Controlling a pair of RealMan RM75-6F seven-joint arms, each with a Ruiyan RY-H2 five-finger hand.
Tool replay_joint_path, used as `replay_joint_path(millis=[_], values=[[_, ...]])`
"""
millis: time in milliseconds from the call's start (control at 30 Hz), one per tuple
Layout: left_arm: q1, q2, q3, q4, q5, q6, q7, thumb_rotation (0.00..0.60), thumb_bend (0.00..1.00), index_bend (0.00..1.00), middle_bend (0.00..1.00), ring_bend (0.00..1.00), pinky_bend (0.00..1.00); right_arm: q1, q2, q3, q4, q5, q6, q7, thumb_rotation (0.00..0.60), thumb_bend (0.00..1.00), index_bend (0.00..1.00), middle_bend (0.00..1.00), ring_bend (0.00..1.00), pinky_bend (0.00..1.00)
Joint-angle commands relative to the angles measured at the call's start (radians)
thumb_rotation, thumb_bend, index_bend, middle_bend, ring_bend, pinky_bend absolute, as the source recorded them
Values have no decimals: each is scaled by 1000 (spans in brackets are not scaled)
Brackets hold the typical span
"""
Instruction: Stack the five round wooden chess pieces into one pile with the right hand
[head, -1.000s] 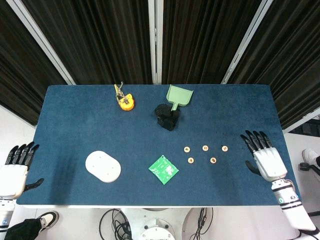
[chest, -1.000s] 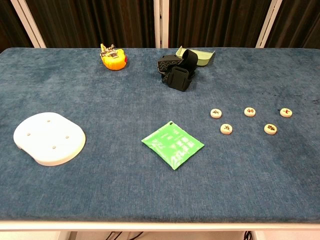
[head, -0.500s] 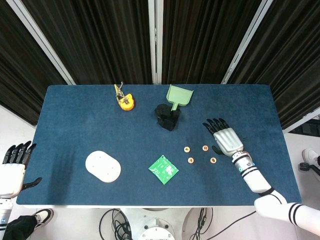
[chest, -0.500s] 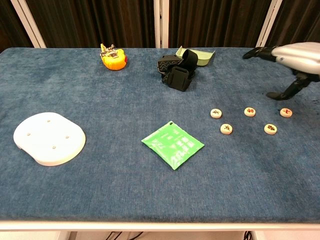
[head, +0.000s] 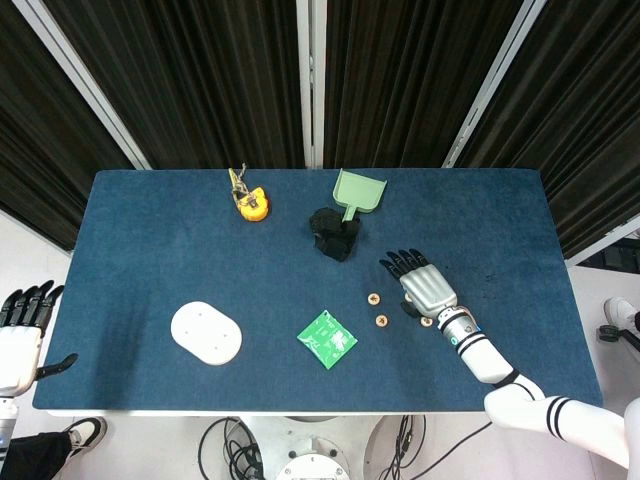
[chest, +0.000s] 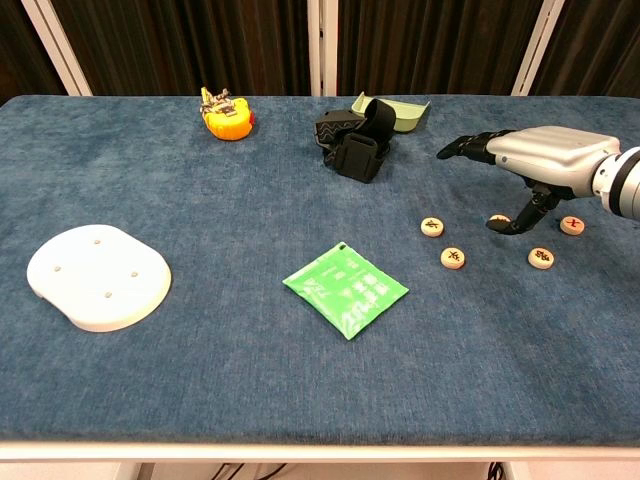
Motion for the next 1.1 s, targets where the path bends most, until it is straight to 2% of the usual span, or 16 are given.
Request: replay_joint_path(millis=[33, 433, 800, 1100], values=[[1, 1, -1, 0, -1, 2, -3, 600, 4, 0, 0, 0, 0, 11, -12, -10, 14, -38, 5, 50, 600, 287, 103, 0, 0, 0], [6, 5, -6, -2, -7, 8, -7, 600, 4, 0, 0, 0, 0, 64, -38, -44, 75, -119, -33, 157, 600, 287, 221, 0, 0, 0], [7, 13, -6, -7, -11, 3, -15, 600, 4, 0, 0, 0, 0, 86, -84, -50, 119, -111, -40, 155, 600, 287, 283, 0, 0, 0], [10, 22, -6, -15, -11, 3, -21, 600, 4, 0, 0, 0, 0, 80, -114, -43, 147, -94, 0, 130, 600, 287, 368, 7, 0, 0]])
